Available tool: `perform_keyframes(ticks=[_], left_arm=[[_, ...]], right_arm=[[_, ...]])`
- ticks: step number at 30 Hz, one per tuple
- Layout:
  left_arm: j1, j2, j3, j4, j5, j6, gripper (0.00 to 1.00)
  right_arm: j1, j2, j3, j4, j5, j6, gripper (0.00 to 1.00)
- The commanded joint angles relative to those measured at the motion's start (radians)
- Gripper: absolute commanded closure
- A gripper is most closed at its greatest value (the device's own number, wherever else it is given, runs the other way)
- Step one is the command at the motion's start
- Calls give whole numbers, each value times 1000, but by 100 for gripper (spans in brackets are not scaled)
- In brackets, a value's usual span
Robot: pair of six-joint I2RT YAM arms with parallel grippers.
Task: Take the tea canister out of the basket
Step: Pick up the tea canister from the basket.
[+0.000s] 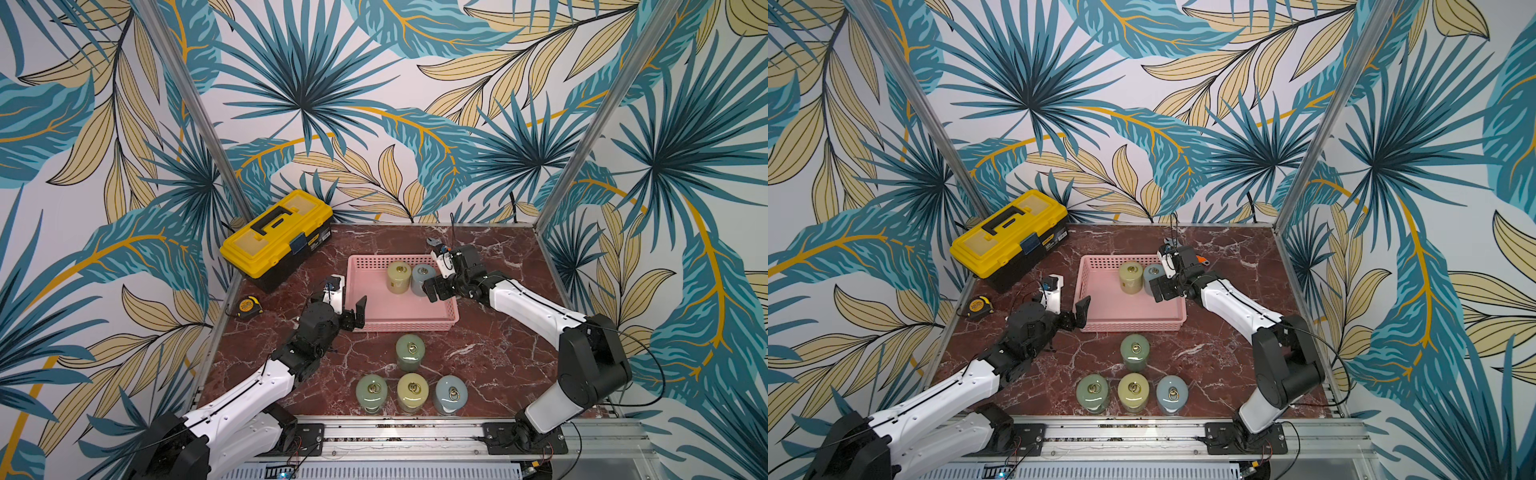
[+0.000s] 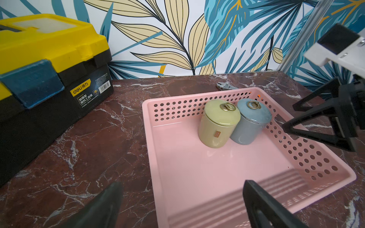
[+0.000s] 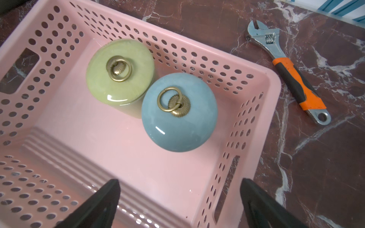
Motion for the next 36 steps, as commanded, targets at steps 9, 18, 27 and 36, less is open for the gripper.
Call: perform_keyframes(ticks=[9, 18, 27, 36], left_arm=[[4, -8, -22, 32, -12, 20, 0], [4, -5, -20, 29, -16, 24, 0], [4, 10, -12, 20, -19, 28, 0], [4, 9, -10, 19, -19, 30, 0]], right_arm=[[-2, 124, 111, -26, -6, -26, 1], [-2, 217, 203, -51, -21, -33, 1], [-2, 292, 274, -77, -28, -40, 1], [-1, 342, 311, -89, -29, -34, 1]])
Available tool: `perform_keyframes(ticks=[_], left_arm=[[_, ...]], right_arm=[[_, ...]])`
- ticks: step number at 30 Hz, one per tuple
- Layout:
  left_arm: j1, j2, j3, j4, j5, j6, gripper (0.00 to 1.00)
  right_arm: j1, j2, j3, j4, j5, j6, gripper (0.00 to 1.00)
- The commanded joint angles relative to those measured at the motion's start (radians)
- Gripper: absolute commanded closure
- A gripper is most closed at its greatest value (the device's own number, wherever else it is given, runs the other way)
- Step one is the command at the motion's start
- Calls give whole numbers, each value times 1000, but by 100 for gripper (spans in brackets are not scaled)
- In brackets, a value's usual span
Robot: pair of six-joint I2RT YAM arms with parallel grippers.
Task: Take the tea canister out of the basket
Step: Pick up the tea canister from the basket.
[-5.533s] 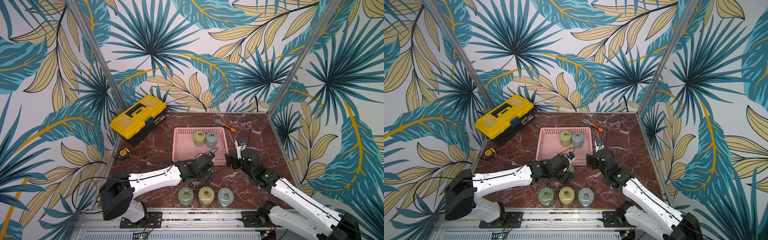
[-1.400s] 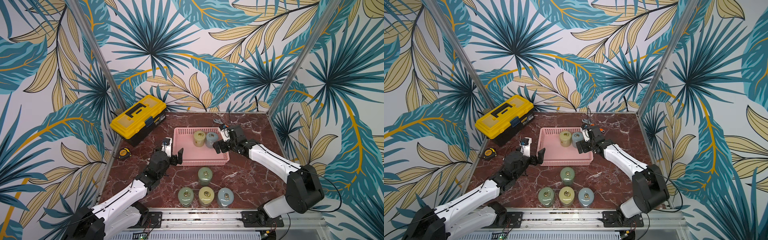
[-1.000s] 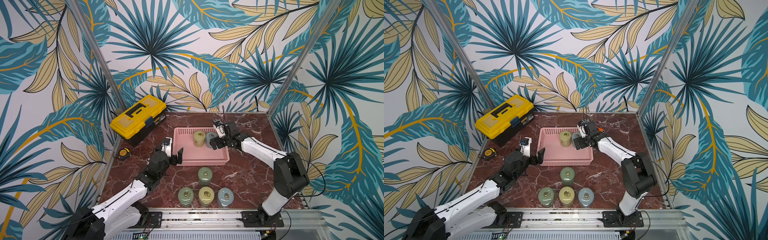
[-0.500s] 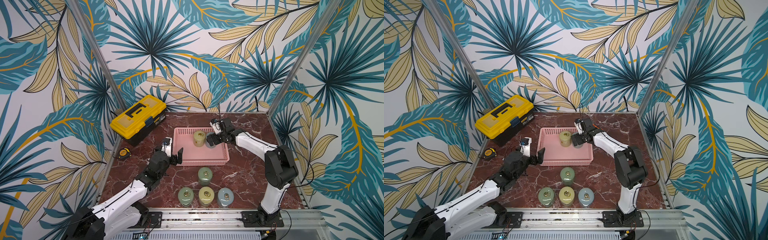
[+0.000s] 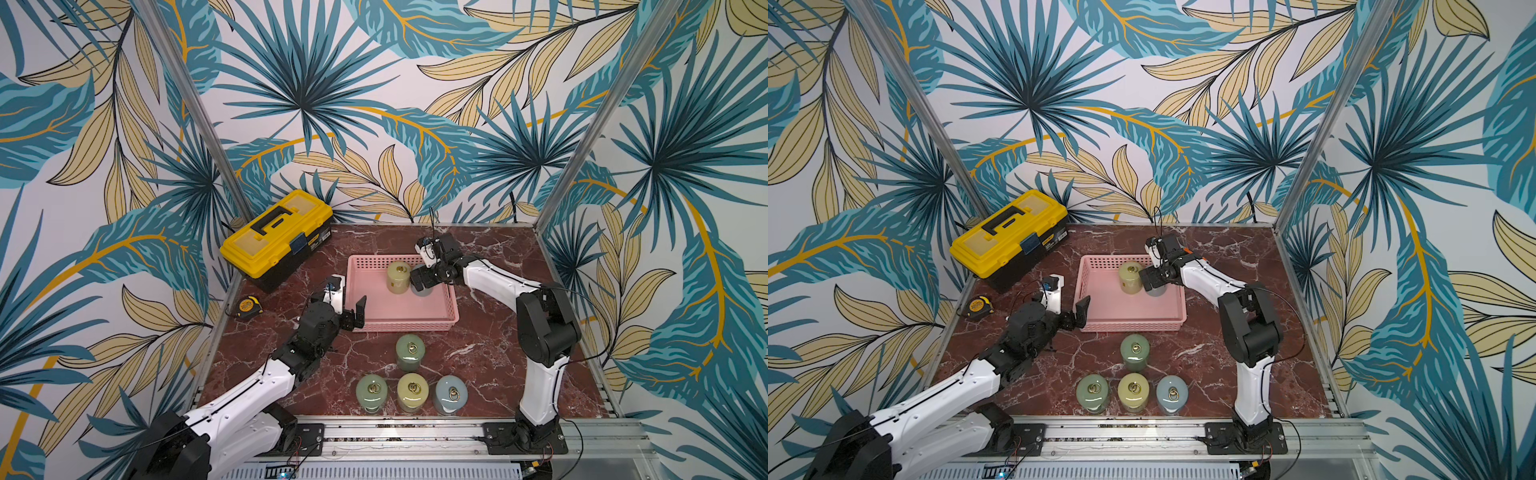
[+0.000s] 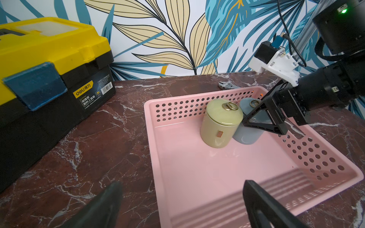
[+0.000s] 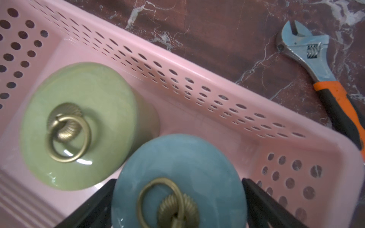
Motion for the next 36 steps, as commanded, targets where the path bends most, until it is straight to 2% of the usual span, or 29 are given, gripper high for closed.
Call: perform_keyframes(ticks=[1, 4, 8, 12, 15, 21, 36], left_arm=[[3, 2, -10, 14, -11, 13, 0], [3, 2, -10, 14, -11, 14, 0], [2, 2, -9, 12, -13, 16, 0], [3, 0, -10, 11, -14, 17, 0], [3, -1, -9, 11, -14, 17, 0], [3, 1, -9, 12, -10, 15, 0], [4, -4, -10, 11, -11, 14, 0]], right_arm=[[-2, 25, 24, -34, -8, -5, 2], [-2, 33, 30, -37, -5, -5, 5], [-1, 45, 44, -55, 0, -5, 14], [-1, 50, 50, -76, 1, -6, 32], [-2, 49, 49, -85, 3, -1, 40], [-1, 16, 47, -92, 23, 12, 44], [0, -129, 34, -116, 64, 53, 44]])
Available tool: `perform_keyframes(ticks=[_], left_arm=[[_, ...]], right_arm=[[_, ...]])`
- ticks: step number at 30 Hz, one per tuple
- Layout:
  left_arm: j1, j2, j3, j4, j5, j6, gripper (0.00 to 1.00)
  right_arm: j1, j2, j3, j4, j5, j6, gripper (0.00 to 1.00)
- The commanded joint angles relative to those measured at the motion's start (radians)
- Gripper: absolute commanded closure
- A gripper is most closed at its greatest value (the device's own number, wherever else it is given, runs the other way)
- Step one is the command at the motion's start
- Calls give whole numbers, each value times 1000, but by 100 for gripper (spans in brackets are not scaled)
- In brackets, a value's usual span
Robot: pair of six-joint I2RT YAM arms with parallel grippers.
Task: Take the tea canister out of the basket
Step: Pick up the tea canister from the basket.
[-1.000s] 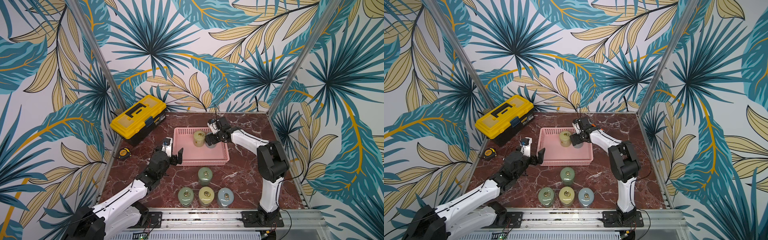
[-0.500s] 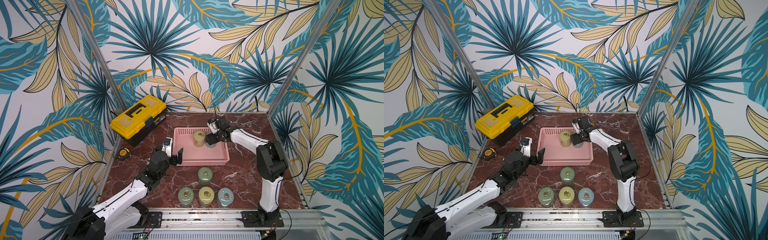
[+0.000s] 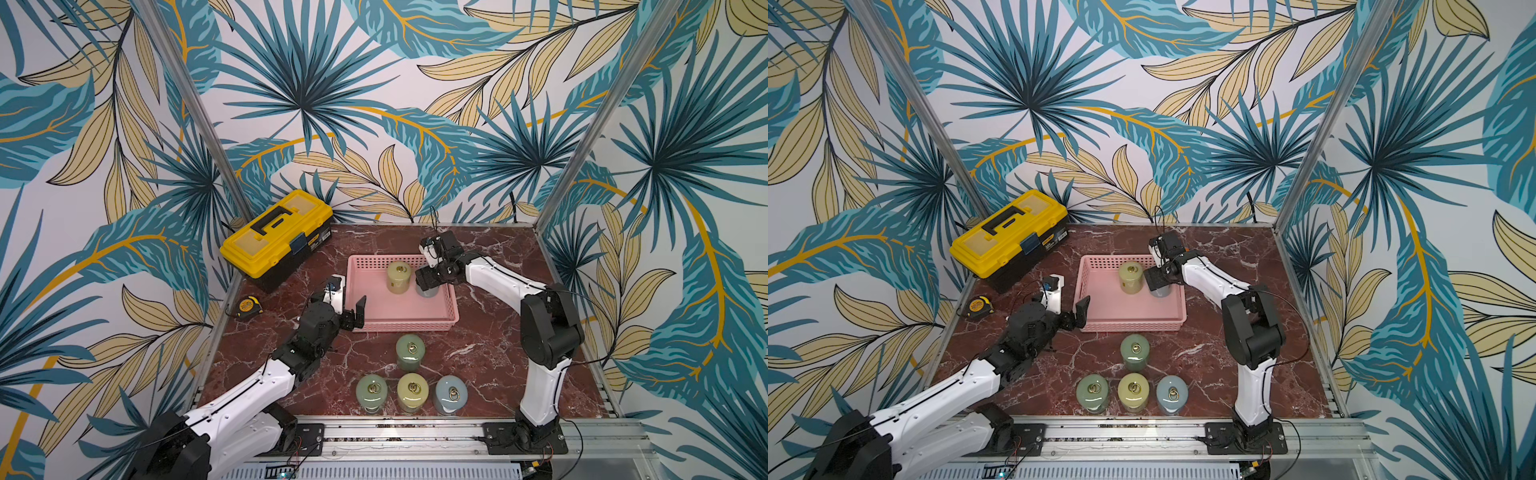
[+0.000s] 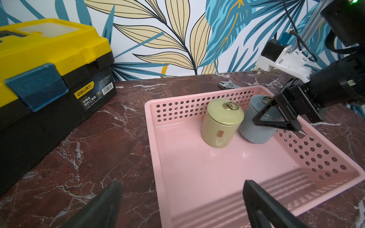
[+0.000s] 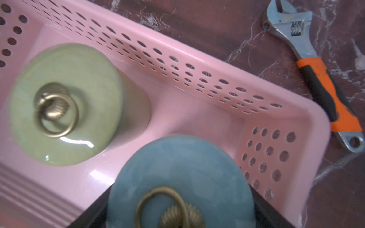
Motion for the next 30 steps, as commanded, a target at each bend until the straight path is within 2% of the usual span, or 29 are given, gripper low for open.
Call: perform_keyframes(ticks=[1, 18, 30], left_arm=[[2, -2, -10, 12, -6, 7, 0], [3, 0, -9, 12, 1, 6, 0], [2, 0, -9, 12, 8, 3, 0]], right_arm=[[1, -91, -1, 15, 13, 23, 44], [21, -241, -43, -36, 32, 47, 44], [56, -418, -128, -91, 62, 81, 44]])
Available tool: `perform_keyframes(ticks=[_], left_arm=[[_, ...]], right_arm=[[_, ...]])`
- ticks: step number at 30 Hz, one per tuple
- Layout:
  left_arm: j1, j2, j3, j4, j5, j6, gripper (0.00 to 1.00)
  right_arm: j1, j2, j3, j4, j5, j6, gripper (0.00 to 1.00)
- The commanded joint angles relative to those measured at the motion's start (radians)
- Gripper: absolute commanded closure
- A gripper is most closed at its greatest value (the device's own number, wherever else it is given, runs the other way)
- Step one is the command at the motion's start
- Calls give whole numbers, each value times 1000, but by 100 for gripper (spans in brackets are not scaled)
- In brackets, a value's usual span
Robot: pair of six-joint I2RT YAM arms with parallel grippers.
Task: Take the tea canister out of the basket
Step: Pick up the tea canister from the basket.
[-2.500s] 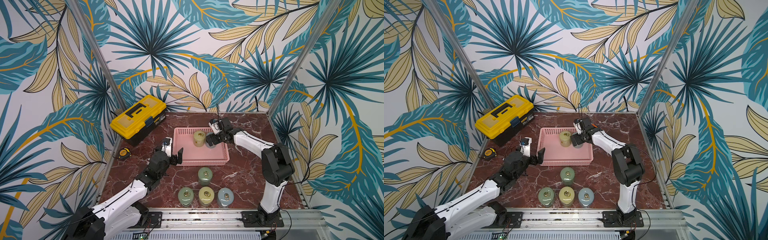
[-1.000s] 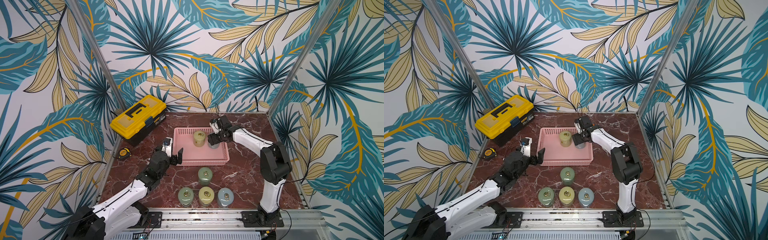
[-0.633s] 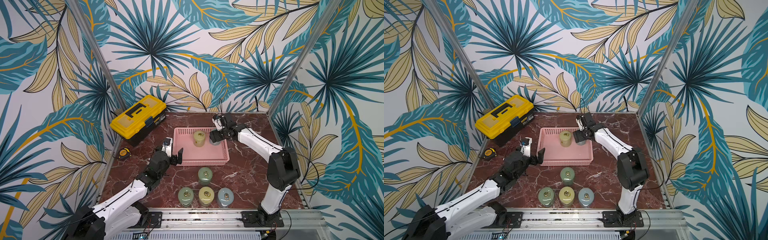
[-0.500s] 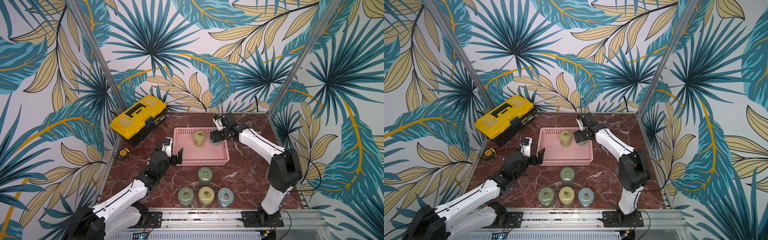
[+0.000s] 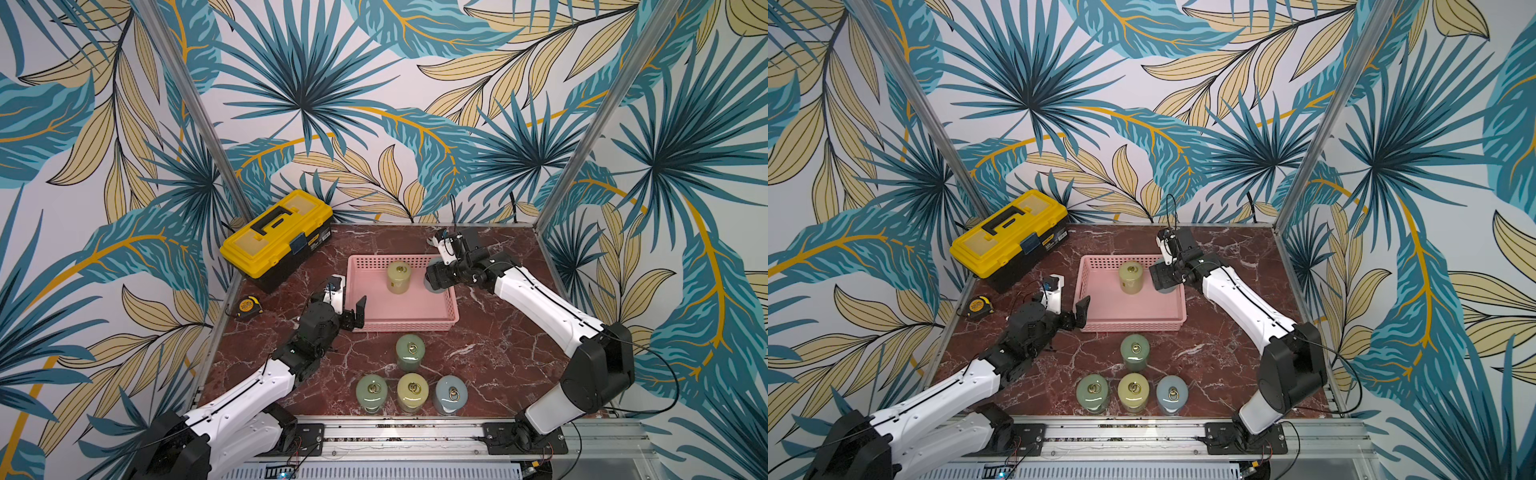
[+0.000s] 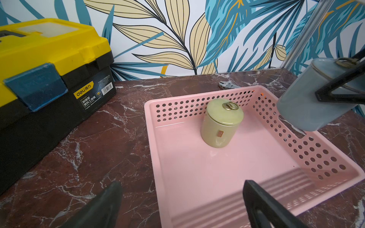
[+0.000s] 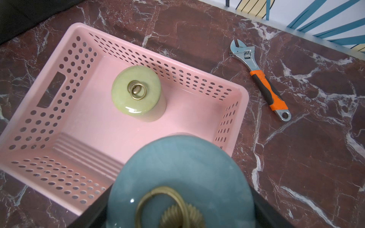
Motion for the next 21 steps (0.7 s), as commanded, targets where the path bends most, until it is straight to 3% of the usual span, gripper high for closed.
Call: perform_keyframes(ticks=[1, 21], left_arm=[[3, -1, -9, 12, 7, 2, 0], [3, 0, -8, 12, 19, -5, 0]], right_arm=[[13, -87, -31, 14, 16, 29, 44], [171, -394, -197, -118, 130, 126, 46]])
